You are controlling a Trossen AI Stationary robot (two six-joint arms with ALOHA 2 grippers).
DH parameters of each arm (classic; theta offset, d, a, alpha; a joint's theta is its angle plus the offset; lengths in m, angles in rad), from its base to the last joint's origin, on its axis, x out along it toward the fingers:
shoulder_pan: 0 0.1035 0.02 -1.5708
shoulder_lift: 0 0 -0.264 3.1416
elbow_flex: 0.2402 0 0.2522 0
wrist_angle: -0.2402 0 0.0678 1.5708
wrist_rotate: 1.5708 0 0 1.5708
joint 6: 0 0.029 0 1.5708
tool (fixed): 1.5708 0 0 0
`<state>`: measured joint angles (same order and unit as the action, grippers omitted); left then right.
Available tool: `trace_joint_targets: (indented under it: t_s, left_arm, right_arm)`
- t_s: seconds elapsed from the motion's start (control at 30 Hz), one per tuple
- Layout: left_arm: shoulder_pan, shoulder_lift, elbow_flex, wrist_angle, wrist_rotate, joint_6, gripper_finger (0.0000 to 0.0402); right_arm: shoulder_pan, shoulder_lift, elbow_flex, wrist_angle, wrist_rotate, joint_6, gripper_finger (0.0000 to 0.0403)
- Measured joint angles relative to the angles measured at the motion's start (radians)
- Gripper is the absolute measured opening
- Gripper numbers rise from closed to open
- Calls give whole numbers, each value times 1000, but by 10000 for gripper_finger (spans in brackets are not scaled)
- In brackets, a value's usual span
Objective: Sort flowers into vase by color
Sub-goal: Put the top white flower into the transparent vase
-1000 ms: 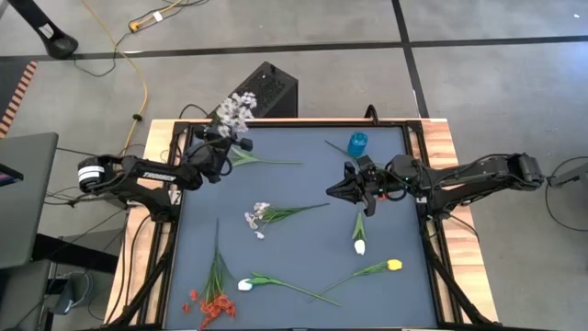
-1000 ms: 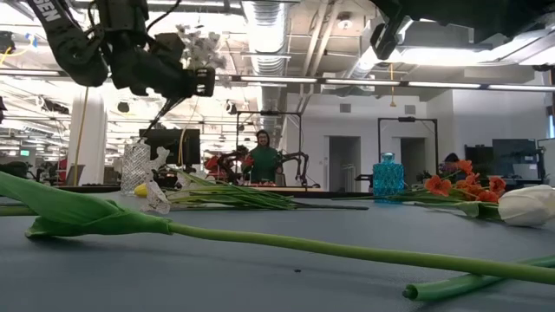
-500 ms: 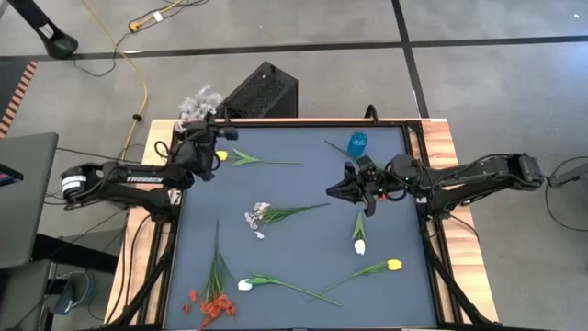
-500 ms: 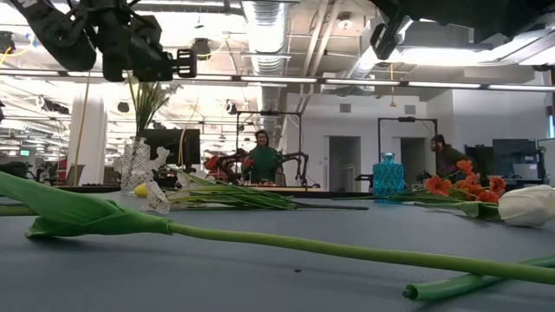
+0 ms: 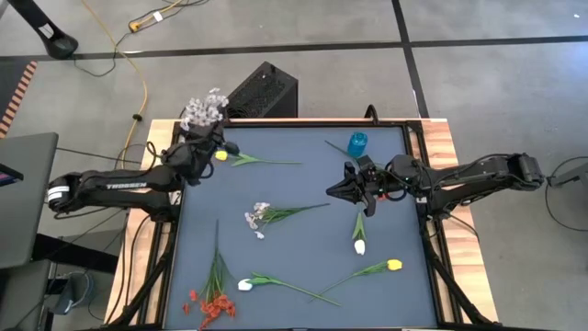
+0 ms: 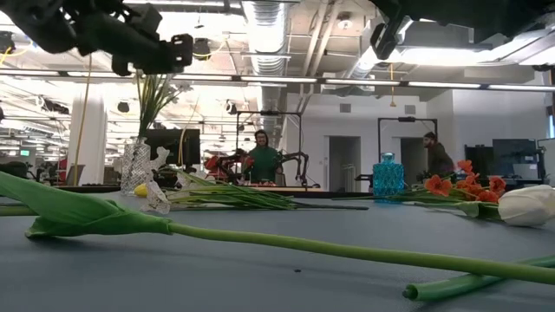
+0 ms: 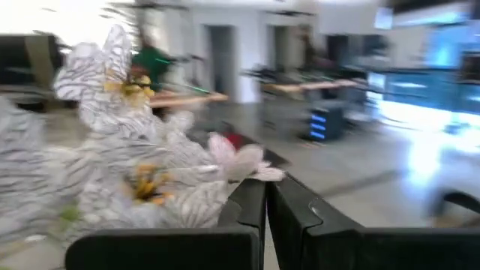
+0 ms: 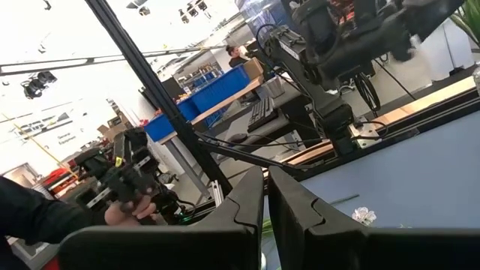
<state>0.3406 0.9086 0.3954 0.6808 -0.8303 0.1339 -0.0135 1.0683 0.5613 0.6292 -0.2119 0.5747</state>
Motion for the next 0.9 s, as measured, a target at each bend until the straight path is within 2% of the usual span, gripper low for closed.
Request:
trace_joint_targets:
  t_s: [0.27,0.43,0.53,0.6,0.7,0.9]
  left_arm:
    - [-104,-189,0,-408,318,-217,0]
    - [-144,-275,0,-543,737,-369,0]
    - [-201,-274,1,-584,898,-499,0]
    - [-269,-252,1,-596,919,-531,0]
    - [-386,-193,1,-593,890,-540,0]
    - [-589,-21,42,-586,772,-549,0]
  right_arm:
    - [0,0,0,0,0,-4,50]
    - [0,0,0,-1,-24,17,50]
    - [4,0,0,-26,-89,34,50]
    - [16,0,0,-62,-107,34,50]
    - [38,0,16,-166,-108,33,50]
    - [104,0,136,-576,-108,2,50]
